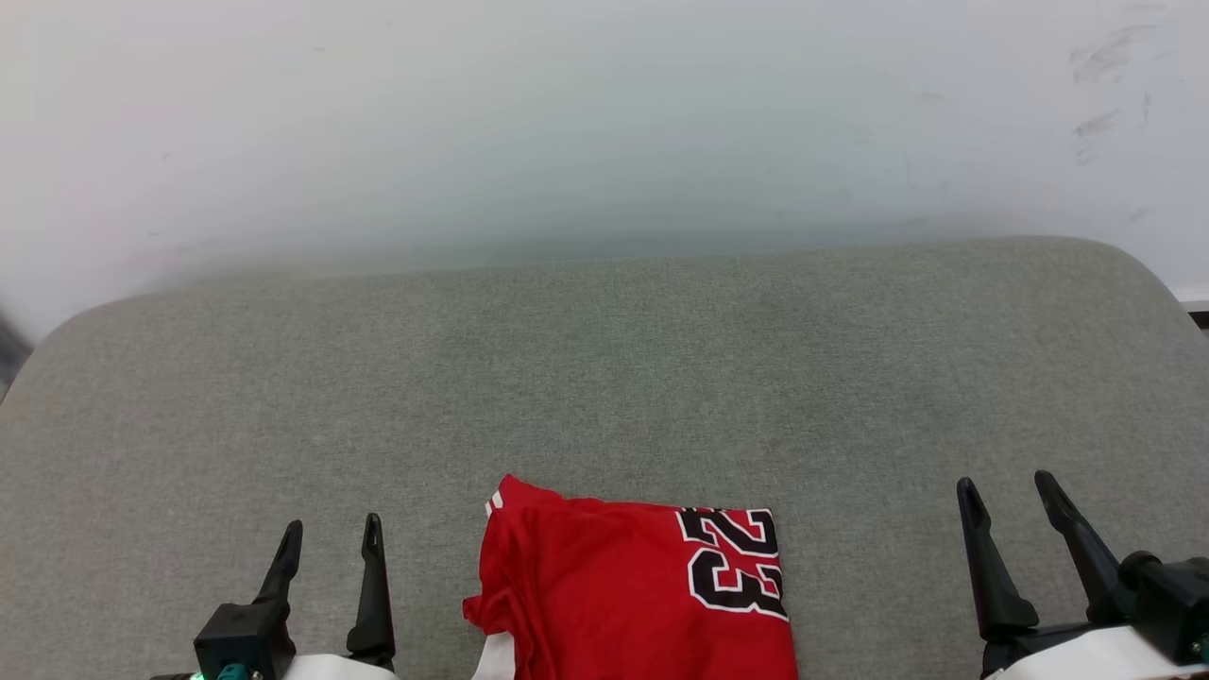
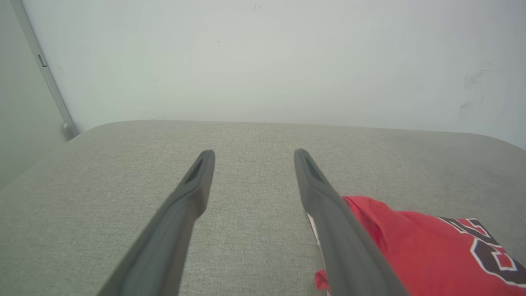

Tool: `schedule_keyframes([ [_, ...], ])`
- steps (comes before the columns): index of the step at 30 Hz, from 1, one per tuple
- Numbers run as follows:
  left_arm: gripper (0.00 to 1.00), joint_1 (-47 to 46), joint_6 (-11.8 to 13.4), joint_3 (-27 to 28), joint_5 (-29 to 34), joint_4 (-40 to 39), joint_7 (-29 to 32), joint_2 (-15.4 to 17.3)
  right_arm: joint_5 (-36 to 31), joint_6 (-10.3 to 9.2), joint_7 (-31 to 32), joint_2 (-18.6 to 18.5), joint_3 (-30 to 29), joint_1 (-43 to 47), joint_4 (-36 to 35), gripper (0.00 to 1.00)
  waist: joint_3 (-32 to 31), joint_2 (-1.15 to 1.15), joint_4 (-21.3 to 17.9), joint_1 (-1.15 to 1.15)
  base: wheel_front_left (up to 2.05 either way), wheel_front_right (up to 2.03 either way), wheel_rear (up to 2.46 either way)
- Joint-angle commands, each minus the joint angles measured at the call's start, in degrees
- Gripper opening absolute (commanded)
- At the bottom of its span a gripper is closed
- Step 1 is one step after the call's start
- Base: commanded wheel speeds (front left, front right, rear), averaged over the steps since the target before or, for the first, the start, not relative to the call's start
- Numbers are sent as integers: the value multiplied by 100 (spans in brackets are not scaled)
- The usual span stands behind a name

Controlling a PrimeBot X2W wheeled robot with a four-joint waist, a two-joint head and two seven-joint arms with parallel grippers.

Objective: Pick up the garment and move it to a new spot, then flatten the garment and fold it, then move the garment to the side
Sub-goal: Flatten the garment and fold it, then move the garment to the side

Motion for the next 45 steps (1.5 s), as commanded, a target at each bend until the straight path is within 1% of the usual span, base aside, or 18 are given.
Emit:
schedule_keyframes([
  [1,100,26,-21,25,23,-5,-38,-24,-13,0,20,23,-13,66,-33,100,-3,0,7,0,0,0,0],
  [8,100,-47,-111,80,146,-1,-39,-103,138,0,149,62,-94,120,-95,100,-4,0,104,0,0,0,0],
  [11,100,-106,-123,97,207,-43,-38,-148,410,-1,238,66,-282,115,17,100,24,0,174,0,0,0,0],
  [13,100,-143,-150,109,233,-79,-33,-192,753,0,341,41,-427,87,186,100,61,0,237,0,0,0,0],
  [18,100,-258,-224,107,339,-175,-27,-336,1828,0,777,-360,-825,-44,927,100,184,0,436,0,0,0,0],
  [22,100,-378,-297,98,445,-268,-27,-455,2644,0,1259,-682,-873,-231,1597,100,368,0,601,0,0,0,0],
  [24,100,-458,-361,122,489,-285,-27,-505,2998,0,1490,-814,-658,-358,1859,100,491,0,683,0,0,0,0],
  [26,100,-538,-432,142,529,-283,-27,-567,3471,0,1694,-839,-372,-489,2029,100,619,0,762,0,0,0,0],
  [28,100,-621,-480,176,576,-273,-27,-623,3825,-1,1865,-946,-60,-602,2180,100,737,0,831,0,0,0,0],
  [32,100,-734,-567,237,668,-224,-27,-743,4669,0,2082,-981,524,-894,2399,100,937,0,940,0,0,0,0],
  [38,100,-832,-687,331,787,-157,-27,-871,5380,-4,2358,-1047,1190,-1164,2851,100,1121,0,1047,0,0,0,0],
  [43,100,-872,-780,427,878,-128,-27,-955,5658,-5,2485,-1137,1550,-1314,3125,100,1182,0,1081,0,0,0,0],
  [44,100,-881,-786,440,885,-124,-27,-972,5716,-5,2495,-1154,1614,-1350,3143,45,1191,0,1085,0,0,0,0],
  [45,100,-886,-811,459,907,-116,-27,-989,5750,-5,2485,-1174,1664,-1379,3157,4,1192,0,1085,0,0,0,0],
])
